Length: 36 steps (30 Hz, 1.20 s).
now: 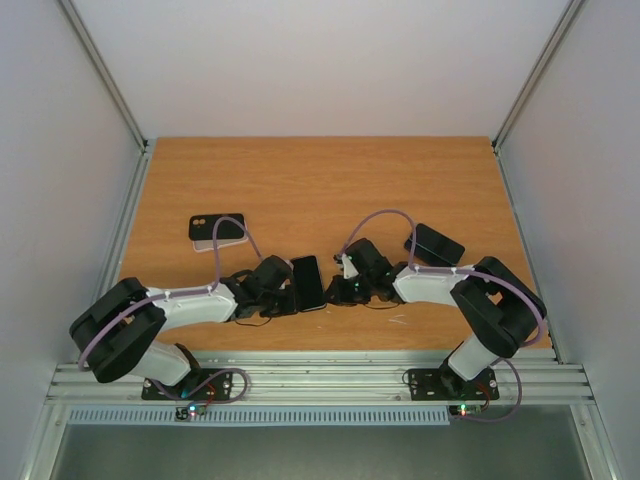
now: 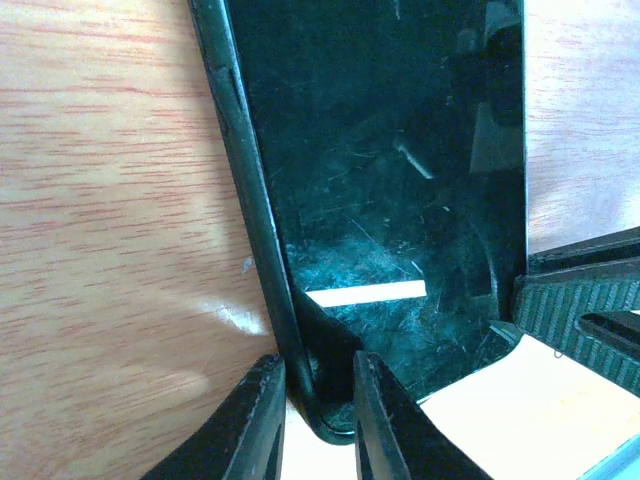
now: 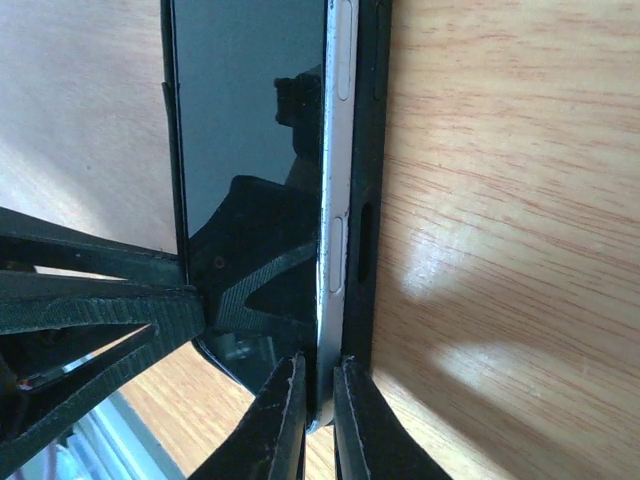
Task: Put the phone into the phone case
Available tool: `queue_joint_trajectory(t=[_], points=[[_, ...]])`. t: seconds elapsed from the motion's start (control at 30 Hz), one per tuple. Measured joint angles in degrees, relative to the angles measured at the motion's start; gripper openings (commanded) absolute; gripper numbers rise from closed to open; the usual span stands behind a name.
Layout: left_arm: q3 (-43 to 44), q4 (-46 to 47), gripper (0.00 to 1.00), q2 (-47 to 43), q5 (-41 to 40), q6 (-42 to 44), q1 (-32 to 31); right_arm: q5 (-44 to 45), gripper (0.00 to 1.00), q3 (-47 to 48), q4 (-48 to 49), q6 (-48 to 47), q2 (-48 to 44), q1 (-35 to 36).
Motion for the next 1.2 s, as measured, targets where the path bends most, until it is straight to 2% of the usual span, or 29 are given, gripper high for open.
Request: queue_joint_trajectory(t=[0.33,0.5,0.67,0.97,1.2], points=[[-1.0,1.7,0.32,-0.7,0.2,-0.1,-0.1,9.9,0.09,9.0,-14.5,-2.8,2.7,4.6],[-2.4,3.8,0.38,-1.7,0.2,-1.0,-0.1,13.4,0.12,13.7,-21.0,-3.6,5.0,6.3],[-3.2,4.4,0.38,-2.6,-0.1,-1.8,0.0,19.9,0.18,18.0,-26.9,-4.3,7.3,9.1],[-4.8,3.7,0.39,-4.9,0.3,-2.0,2.9,29.4,0.19,23.4,-31.7,-4.4,10.6,11.7],[-4.8,3.6,0.40,-5.0,1.9,-1.8,5.4,36.3,0.23,25.0,-28.0,-4.7,12.7,12.2]])
